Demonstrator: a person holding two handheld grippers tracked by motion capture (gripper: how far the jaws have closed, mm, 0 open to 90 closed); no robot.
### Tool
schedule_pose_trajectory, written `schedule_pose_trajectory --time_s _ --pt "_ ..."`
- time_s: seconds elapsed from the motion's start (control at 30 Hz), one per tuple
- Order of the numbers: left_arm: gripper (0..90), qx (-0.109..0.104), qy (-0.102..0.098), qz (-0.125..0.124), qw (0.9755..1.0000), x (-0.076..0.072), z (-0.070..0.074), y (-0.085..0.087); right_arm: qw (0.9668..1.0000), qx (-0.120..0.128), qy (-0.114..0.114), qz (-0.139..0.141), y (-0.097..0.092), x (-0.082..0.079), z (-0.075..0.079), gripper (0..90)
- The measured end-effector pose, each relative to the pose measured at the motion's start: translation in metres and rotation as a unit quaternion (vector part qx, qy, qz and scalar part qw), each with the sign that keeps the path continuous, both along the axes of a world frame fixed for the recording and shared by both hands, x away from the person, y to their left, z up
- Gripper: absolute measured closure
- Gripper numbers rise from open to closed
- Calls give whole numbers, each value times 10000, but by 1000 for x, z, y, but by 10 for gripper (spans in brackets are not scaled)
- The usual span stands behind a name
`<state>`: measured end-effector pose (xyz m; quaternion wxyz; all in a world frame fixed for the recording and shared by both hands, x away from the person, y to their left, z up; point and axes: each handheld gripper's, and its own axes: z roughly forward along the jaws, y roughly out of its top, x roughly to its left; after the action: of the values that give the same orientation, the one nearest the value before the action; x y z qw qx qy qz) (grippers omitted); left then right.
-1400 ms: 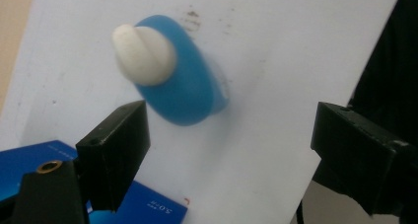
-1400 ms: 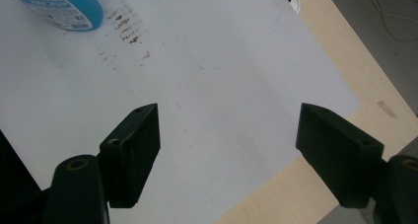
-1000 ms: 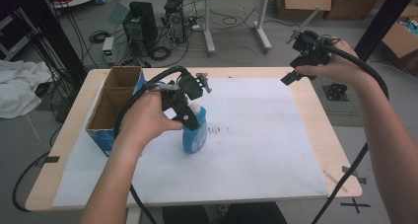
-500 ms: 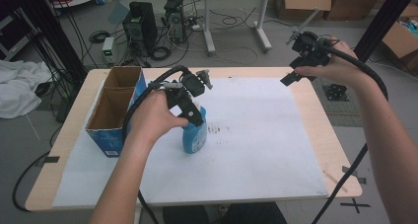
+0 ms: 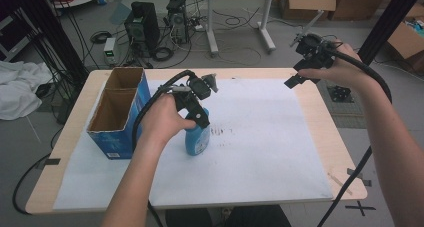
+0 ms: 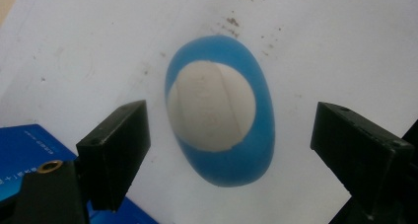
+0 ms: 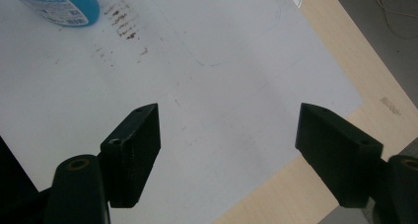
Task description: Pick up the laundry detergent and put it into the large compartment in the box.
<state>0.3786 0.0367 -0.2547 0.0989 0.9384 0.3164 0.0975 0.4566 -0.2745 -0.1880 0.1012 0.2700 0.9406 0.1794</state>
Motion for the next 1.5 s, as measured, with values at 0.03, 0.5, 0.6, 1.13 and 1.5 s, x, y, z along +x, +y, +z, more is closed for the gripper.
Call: schedule_pose_trajectory --time_s 0.03,0.5,0.6,1.13,1.5 --pt "158 27 -21 27 10000 1 -1 -1 10000 0 5 1 0 0 0 252" --pt "158 108 31 260 9996 9 -21 -9 10000 -27 40 7 0 1 -4 253" --pt "157 128 63 276 9995 10 -25 -10 10000 -19 45 3 -1 1 -5 253" --pt "159 302 81 412 9987 14 -38 -14 10000 -40 79 4 -2 1 -9 254" --pt "170 328 136 472 9983 17 -41 -16 9999 -90 89 -13 -3 1 -10 254"
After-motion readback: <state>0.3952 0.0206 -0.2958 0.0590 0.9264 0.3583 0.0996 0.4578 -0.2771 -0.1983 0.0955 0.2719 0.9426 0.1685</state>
